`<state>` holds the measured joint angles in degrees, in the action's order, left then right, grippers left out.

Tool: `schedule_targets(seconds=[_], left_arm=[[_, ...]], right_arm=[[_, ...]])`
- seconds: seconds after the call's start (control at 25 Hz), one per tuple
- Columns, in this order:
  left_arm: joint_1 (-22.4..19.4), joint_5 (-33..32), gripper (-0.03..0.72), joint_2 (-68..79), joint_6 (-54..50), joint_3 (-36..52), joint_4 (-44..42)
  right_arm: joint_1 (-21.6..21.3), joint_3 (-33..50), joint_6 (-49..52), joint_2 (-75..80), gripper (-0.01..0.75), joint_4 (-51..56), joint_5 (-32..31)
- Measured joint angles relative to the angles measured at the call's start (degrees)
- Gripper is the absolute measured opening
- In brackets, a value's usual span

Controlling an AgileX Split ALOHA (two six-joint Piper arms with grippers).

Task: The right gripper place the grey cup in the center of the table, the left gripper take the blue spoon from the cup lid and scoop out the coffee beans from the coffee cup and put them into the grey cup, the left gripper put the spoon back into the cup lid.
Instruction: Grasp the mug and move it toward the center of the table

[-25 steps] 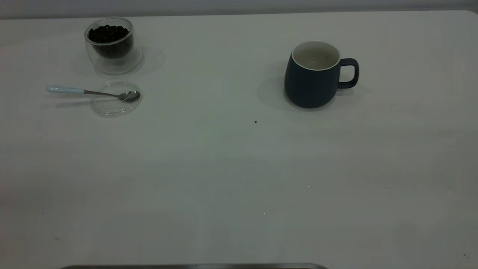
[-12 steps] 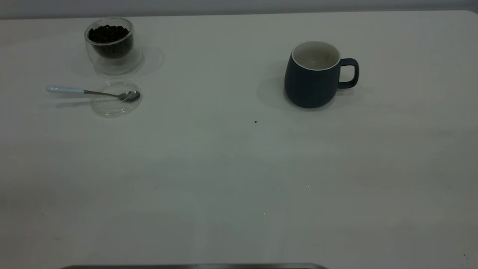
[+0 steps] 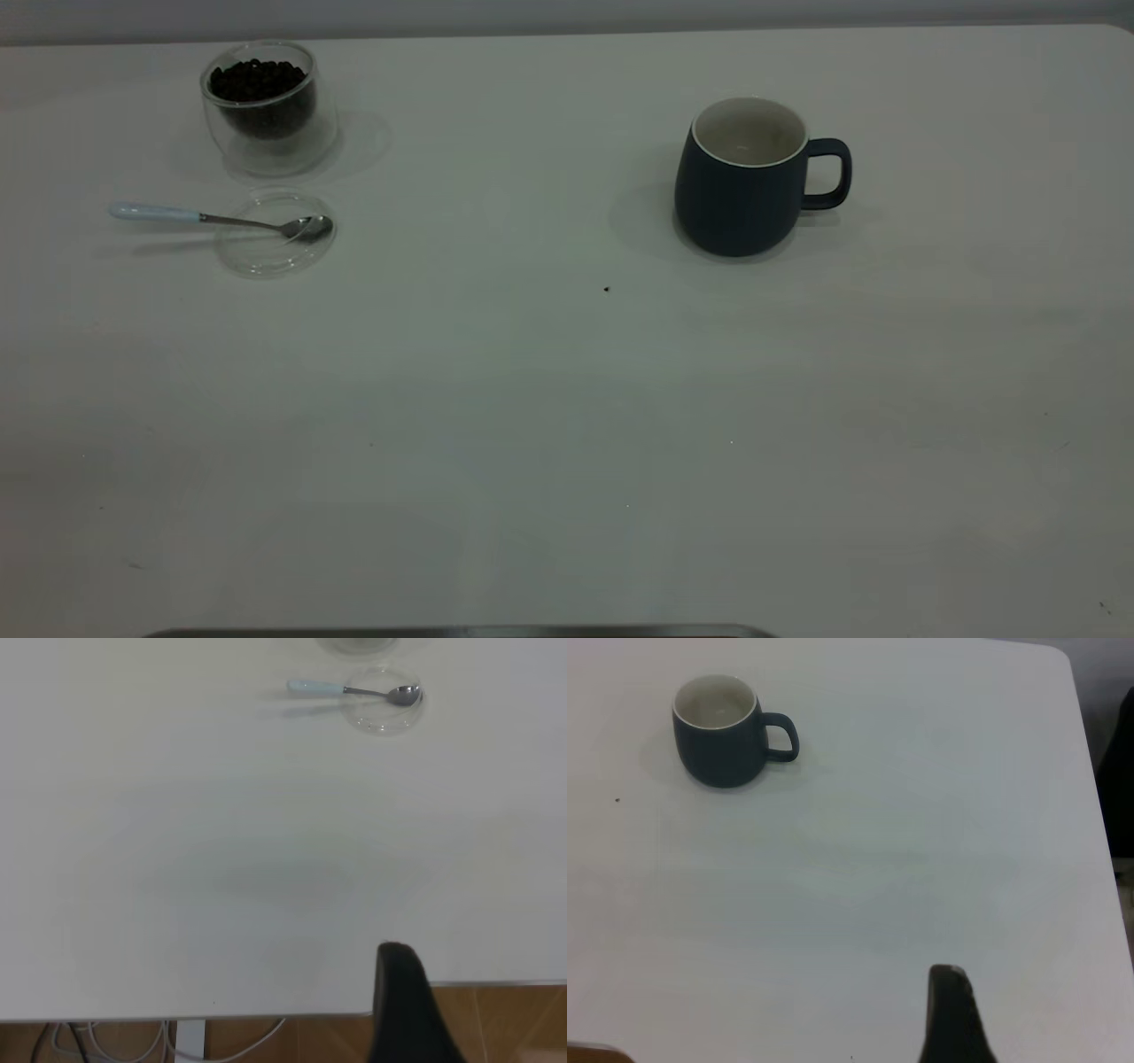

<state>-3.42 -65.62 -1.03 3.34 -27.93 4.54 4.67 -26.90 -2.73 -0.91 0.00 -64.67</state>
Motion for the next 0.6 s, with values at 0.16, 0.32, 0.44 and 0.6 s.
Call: schedule_targets(seconds=[0.16,0.32,0.44,0.6], left_arm=[[0.0,0.0,0.499,0.0,0.0,0.0,0.0],[0.0,0.0,0.499,0.0,0.0,0.0,0.0],[0.0,0.0,0.499,0.0,0.0,0.0,0.0],[0.0,0.0,0.499,0.0,0.0,0.0,0.0]], right_arm=[[0.0,0.0,0.0,0.0,0.462,-0.3,0.0],[0.0,0.0,0.0,0.0,0.462,0.9,0.0],[0.0,0.0,0.2,0.0,0.462,5.6,0.3],[0.0,-0.1,0.4,0.2,0.462,8.3,2.1]])
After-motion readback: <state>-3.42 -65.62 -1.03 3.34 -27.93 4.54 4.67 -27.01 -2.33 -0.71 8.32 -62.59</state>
